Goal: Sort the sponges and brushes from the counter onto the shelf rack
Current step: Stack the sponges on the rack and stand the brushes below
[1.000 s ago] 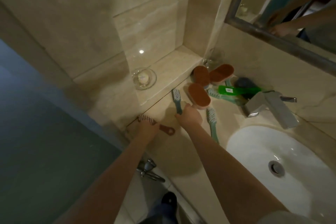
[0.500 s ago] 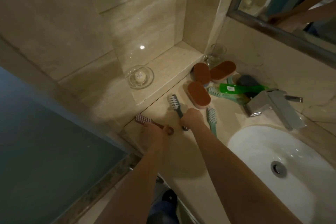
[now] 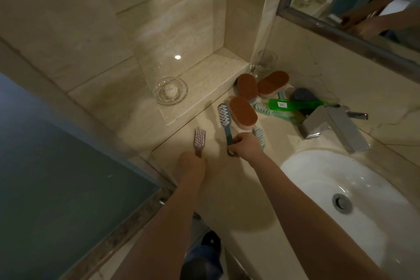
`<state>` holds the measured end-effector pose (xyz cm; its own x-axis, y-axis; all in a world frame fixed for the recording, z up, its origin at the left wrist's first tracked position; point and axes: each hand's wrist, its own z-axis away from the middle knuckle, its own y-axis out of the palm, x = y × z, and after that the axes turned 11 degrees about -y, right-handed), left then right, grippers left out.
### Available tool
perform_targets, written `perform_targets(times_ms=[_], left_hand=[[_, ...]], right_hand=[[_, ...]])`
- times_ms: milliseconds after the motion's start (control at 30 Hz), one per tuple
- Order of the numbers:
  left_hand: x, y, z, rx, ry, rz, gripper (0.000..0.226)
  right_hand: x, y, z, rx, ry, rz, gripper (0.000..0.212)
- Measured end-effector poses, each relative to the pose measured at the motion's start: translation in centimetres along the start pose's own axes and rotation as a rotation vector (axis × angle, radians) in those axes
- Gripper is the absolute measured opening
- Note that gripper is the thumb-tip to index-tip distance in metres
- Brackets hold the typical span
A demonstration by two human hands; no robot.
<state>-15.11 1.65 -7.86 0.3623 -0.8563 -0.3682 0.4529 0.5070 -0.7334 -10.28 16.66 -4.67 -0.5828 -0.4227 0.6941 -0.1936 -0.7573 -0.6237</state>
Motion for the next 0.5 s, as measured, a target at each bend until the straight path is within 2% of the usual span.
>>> perform_targets(times_ms=[67, 133, 367, 500], left_hand=[[-0.1, -0.6, 0.1, 0.013, 0.039, -0.075, 0.027], [-0.2, -1.2, 0.2, 0.051, 0.06, -0.123, 0.026], [-0.2, -1.9, 0.2, 0.105, 0.146, -0.201, 0.028], [-0.6, -2.5, 0.3, 0.126, 0.154, -0.2, 0.031]], right_hand=[[-0.2, -0.2, 0.7, -0.011, 0.001, -0.078, 0.019], [-0.5, -0.4, 1.5, -0.019, -0.003, -0.145, 0.024], [-1.4, -1.6, 3.3, -0.056, -0.016, -0.252, 0.024], [-2.0, -2.2, 3.8, -0.107, -0.019, -0.295, 0.012]])
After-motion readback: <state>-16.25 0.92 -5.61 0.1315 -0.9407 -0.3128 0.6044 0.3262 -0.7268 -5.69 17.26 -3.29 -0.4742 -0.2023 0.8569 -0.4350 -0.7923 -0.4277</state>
